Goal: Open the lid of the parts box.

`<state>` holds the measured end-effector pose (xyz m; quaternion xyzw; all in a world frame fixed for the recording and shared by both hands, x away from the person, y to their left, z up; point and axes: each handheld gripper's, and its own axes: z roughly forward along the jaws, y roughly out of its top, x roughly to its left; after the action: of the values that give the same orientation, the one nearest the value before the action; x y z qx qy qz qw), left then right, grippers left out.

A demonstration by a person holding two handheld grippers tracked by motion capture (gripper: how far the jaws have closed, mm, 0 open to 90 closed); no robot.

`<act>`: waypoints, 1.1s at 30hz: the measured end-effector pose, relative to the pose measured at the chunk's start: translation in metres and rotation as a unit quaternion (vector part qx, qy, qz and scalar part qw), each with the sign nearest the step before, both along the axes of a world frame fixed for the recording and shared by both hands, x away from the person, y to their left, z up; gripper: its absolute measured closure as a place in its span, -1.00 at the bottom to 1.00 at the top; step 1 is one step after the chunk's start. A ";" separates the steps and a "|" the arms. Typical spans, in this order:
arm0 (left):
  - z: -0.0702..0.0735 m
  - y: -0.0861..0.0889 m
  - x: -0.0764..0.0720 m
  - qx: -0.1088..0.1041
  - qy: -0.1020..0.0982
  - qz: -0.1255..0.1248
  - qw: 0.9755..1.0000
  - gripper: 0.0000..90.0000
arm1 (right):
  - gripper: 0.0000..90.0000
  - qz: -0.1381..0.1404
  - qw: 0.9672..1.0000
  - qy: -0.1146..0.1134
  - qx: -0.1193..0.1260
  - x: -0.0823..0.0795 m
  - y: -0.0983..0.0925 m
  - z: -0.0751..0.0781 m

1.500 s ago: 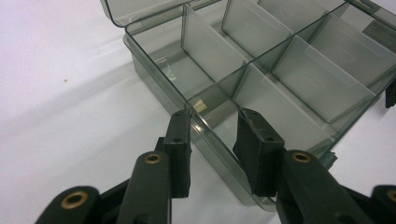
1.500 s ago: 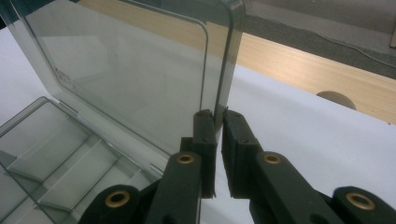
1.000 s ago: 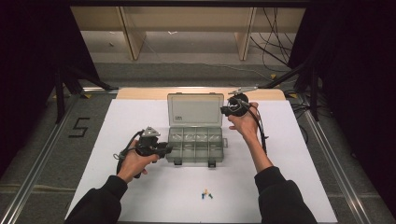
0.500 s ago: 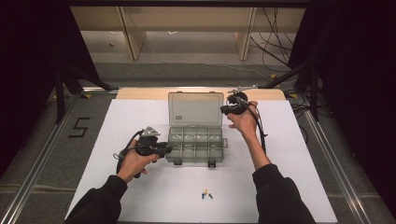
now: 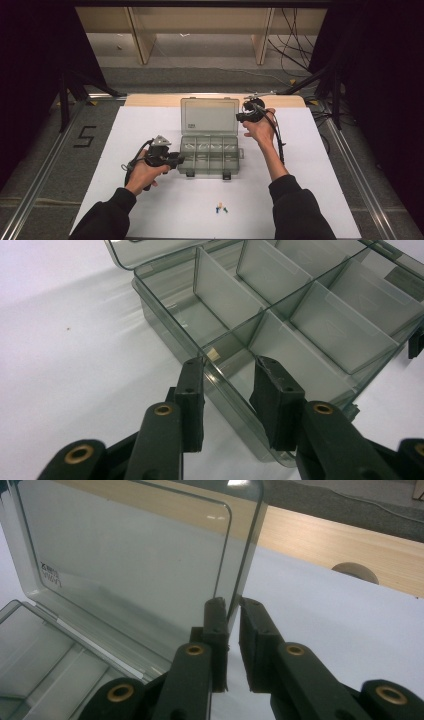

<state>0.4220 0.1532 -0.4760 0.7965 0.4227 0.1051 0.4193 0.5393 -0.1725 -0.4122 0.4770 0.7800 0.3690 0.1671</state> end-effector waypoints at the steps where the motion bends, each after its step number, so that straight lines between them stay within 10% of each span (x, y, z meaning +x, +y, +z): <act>1: 0.000 0.000 0.000 0.001 0.000 -0.002 1.000 0.46 | 0.83 0.005 1.000 -0.003 -0.004 0.001 -0.001 0.000; 18: 0.003 0.003 0.000 0.021 0.006 -0.006 1.000 0.37 | 0.56 0.009 1.000 -0.007 -0.003 -0.006 0.000 0.006; 33: 0.019 0.009 -0.012 0.002 -0.014 0.007 1.000 -0.14 | -0.19 0.115 0.991 -0.069 -0.027 -0.051 0.012 0.035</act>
<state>0.4097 0.1620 -0.4567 0.7928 0.4220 0.1200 0.4231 0.4879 -0.1608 -0.3776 0.3526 0.8260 0.3967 0.1897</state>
